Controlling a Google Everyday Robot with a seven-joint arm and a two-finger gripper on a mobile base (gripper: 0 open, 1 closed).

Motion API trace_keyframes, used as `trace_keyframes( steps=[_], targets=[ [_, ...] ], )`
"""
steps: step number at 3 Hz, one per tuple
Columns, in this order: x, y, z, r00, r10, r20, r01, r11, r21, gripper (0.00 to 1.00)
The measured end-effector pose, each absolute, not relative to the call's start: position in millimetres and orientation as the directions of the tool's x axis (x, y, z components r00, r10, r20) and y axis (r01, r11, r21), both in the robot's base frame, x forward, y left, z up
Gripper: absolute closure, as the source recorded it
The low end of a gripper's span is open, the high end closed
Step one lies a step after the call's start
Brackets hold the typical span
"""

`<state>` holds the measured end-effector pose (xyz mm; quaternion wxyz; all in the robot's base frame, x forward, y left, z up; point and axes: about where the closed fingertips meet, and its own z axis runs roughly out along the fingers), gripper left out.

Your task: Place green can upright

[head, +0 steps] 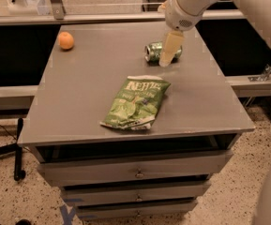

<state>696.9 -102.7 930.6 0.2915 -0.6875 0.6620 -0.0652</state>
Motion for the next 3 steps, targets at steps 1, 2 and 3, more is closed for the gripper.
trace_keyframes(
  steps=[1, 2, 3],
  targets=[
    [722.6, -88.9, 905.7, 0.123, -0.953, -0.277, -0.888, 0.019, -0.459, 0.00],
    [740.7, -83.8, 882.1, 0.109, -0.960, -0.257, -0.904, 0.011, -0.426, 0.00],
    [752.8, -82.6, 862.2, 0.084, -0.968, -0.238, -0.920, 0.017, -0.392, 0.00]
  ],
)
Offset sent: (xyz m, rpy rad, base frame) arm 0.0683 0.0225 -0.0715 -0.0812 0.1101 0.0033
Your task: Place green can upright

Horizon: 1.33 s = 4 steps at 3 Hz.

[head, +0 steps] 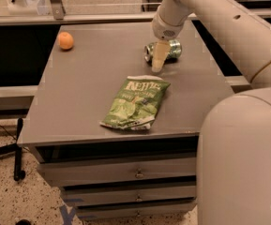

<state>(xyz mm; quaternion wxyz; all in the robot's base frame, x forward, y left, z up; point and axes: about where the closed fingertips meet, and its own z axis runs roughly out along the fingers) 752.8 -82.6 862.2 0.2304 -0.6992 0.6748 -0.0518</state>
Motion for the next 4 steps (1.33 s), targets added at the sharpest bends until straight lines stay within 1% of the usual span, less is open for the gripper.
trace_keyframes(
  steps=[1, 2, 4],
  targets=[
    [757.3, -80.7, 847.9, 0.069, -0.974, -0.215, -0.933, 0.013, -0.359, 0.16],
    [758.9, -82.9, 840.8, 0.057, -0.977, -0.203, -0.941, 0.016, -0.337, 0.39],
    [756.9, -82.3, 853.8, 0.061, -0.974, -0.216, -0.940, 0.016, -0.341, 0.87]
  ],
)
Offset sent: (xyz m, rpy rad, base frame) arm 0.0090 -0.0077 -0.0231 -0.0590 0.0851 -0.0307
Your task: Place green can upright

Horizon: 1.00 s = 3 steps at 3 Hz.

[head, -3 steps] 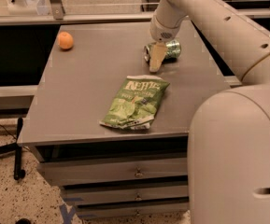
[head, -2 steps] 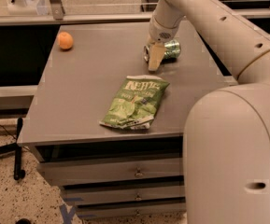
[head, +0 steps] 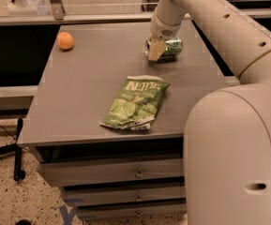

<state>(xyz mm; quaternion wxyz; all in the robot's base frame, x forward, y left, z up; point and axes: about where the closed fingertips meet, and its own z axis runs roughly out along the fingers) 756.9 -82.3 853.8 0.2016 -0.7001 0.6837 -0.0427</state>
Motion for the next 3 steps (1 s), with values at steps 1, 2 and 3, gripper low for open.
trace_keyframes(
  steps=[1, 2, 3],
  targets=[
    [743.6, -81.3, 886.7, 0.059, -0.952, -0.300, -0.938, 0.050, -0.343, 1.00],
    [718.8, -84.1, 932.7, 0.046, -0.872, -0.487, -0.936, 0.133, -0.326, 1.00],
    [698.9, -99.8, 965.0, 0.031, -0.725, -0.688, -0.937, 0.218, -0.272, 1.00]
  ],
)
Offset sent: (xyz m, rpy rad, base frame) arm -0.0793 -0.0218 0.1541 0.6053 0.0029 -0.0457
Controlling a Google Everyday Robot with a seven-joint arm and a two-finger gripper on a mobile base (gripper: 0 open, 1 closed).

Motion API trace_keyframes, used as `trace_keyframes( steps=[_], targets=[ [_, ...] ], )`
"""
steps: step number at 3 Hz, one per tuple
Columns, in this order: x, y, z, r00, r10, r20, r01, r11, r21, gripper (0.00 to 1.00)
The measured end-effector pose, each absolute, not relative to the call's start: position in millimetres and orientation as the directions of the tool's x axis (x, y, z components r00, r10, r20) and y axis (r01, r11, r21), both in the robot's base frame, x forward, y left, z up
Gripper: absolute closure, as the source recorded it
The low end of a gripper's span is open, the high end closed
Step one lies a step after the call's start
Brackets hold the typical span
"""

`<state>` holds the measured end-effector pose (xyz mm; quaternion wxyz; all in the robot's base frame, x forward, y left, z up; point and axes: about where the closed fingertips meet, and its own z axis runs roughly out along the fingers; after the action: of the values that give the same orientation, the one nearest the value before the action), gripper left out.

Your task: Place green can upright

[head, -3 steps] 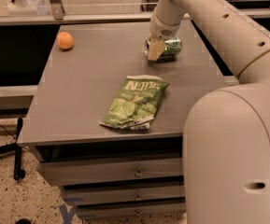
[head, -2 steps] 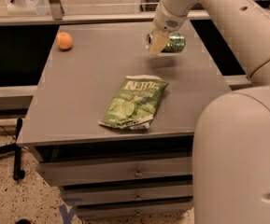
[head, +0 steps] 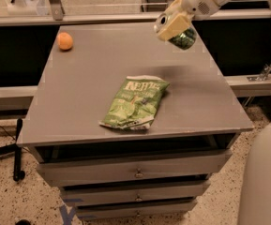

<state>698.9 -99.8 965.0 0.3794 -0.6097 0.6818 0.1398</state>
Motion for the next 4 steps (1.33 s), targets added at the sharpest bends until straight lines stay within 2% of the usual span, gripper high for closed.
trace_keyframes(
  steps=[1, 2, 3, 4],
  targets=[
    [687.5, -114.7, 984.3, 0.024, -0.494, -0.869, -0.944, 0.275, -0.182, 1.00],
    [685.3, -131.1, 990.7, 0.002, -0.261, -0.965, -0.950, 0.300, -0.083, 1.00],
    [686.4, -148.4, 983.1, -0.043, -0.079, -0.996, -0.950, 0.311, 0.016, 1.00],
    [688.1, -163.6, 964.3, -0.096, 0.027, -0.995, -0.944, 0.313, 0.100, 1.00]
  ],
)
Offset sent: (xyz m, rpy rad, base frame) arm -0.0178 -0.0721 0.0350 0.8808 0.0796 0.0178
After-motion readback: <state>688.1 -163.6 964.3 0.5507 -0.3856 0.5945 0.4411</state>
